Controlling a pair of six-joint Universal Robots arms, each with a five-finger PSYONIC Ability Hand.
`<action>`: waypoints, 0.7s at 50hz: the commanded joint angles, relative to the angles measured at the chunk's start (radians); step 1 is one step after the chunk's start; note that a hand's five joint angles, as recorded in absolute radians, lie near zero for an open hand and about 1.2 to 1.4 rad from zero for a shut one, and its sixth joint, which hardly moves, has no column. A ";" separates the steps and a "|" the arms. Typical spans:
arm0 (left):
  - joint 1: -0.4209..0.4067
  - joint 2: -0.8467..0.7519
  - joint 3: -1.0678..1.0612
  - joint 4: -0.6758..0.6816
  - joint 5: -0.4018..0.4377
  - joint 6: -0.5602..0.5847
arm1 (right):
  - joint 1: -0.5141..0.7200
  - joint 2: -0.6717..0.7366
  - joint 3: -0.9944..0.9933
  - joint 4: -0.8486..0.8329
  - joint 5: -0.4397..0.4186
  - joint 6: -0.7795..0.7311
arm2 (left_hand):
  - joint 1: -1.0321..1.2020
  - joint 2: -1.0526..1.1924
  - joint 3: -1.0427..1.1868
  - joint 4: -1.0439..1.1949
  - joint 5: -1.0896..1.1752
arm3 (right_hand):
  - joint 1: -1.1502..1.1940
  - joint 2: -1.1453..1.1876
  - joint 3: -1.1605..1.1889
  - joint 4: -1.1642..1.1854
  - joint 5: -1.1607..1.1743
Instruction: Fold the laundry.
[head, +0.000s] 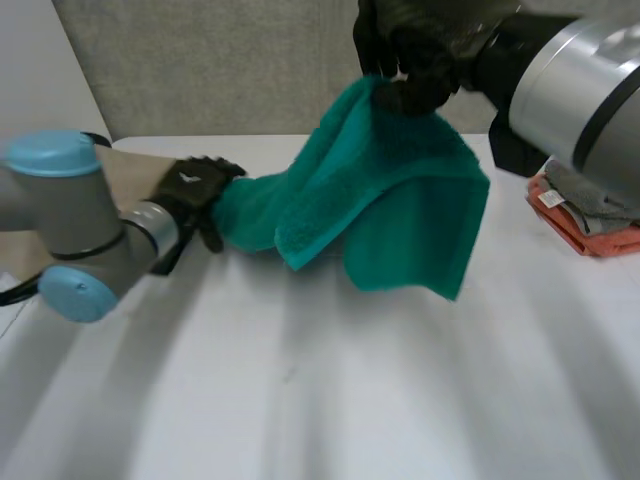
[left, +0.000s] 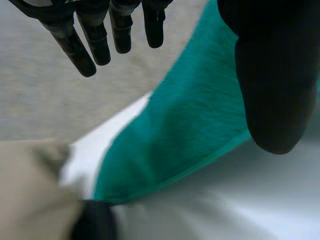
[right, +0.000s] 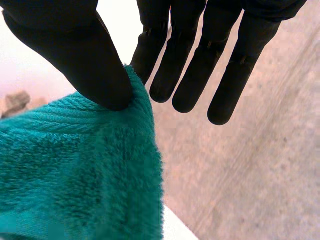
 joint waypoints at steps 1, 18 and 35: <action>-0.118 -0.072 0.048 -0.078 -0.005 0.001 | -0.008 -0.005 -0.046 0.002 -0.016 0.029 | -0.019 -0.027 -0.033 -0.026 -0.051 | 0.268 0.224 0.215 0.206 0.239; -0.193 0.054 0.090 -0.165 -0.264 -0.116 | -0.170 -0.064 -0.022 0.022 -0.042 0.122 | 1.202 1.195 1.189 1.196 1.171 | 0.268 0.224 0.215 0.206 0.239; -0.261 0.246 -0.131 -0.171 -0.233 -0.004 | -0.345 0.381 0.034 -0.016 -0.140 -0.118 | 1.202 1.195 1.189 1.196 1.171 | 0.268 0.224 0.215 0.206 0.239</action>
